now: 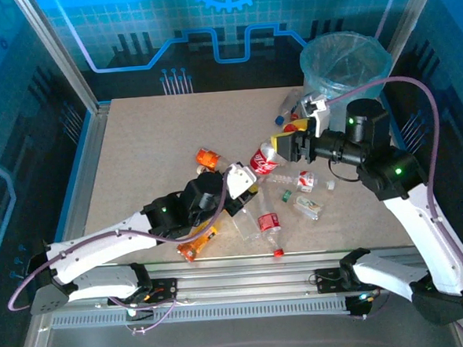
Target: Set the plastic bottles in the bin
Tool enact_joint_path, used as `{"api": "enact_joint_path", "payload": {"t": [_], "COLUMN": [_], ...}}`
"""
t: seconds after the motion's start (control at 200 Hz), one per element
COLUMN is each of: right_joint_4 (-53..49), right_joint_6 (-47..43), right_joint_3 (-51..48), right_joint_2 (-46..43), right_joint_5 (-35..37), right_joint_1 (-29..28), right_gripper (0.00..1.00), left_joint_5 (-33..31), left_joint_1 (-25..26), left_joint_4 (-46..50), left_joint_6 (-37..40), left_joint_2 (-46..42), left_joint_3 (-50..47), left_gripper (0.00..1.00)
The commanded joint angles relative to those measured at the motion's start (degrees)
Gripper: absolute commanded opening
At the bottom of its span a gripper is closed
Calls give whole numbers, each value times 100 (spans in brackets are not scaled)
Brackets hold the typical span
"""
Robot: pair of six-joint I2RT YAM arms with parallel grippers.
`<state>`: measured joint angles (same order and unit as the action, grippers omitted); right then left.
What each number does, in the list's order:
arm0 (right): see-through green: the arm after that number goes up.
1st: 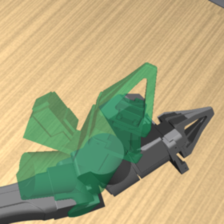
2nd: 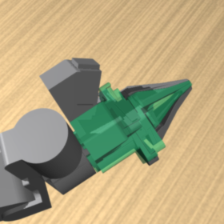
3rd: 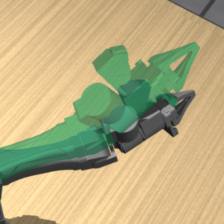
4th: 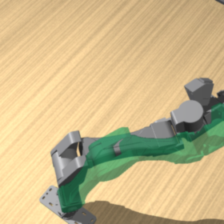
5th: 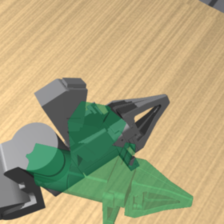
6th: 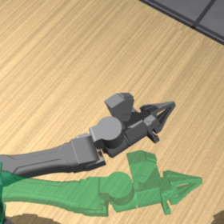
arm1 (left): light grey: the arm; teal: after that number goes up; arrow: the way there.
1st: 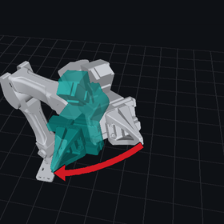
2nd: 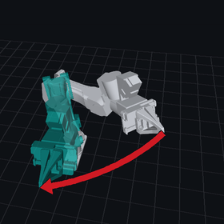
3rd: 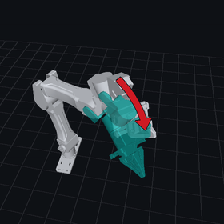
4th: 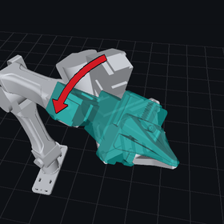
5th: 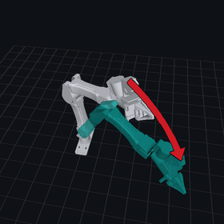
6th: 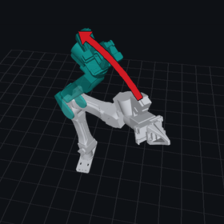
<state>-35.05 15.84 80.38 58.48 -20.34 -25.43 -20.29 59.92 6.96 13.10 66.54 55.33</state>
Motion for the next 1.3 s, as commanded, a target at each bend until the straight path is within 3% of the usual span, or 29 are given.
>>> {"api": "enact_joint_path", "payload": {"t": [0.0,0.145,0.27,0.395,0.515,0.935,1.076,1.166,1.296], "right_joint_4": [-239,-307,-422,-460,-361,11,140,199,322], "right_joint_6": [-230,-252,-273,-294,-309,-204,-226,-239,-291], "right_joint_3": [151,61,104,51,-31,68,136,149,176], "right_joint_2": [-202,-314,-356,-454,-471,-489,-504,-513,-503], "right_joint_5": [94,164,155,278,319,812,964,1078,1328], "right_joint_1": [38,38,38,38,40,38,38,38,38], "right_gripper": [55,44,25,22,0,0,0,0,0], "left_joint_5": [-2,76,157,164,233,123,-40,-199,-422], "left_joint_1": [24,27,28,24,34,37,28,33,27], "left_joint_4": [-208,-206,-251,-309,-295,-372,-630,-812,-907], "left_joint_6": [-228,-169,-238,-186,-214,-177,-222,-299,-349], "left_joint_2": [116,344,394,394,386,429,387,346,184], "left_joint_3": [142,301,351,355,406,488,346,278,213], "left_gripper": [7,7,8,8,10,27,45,63,77]}}
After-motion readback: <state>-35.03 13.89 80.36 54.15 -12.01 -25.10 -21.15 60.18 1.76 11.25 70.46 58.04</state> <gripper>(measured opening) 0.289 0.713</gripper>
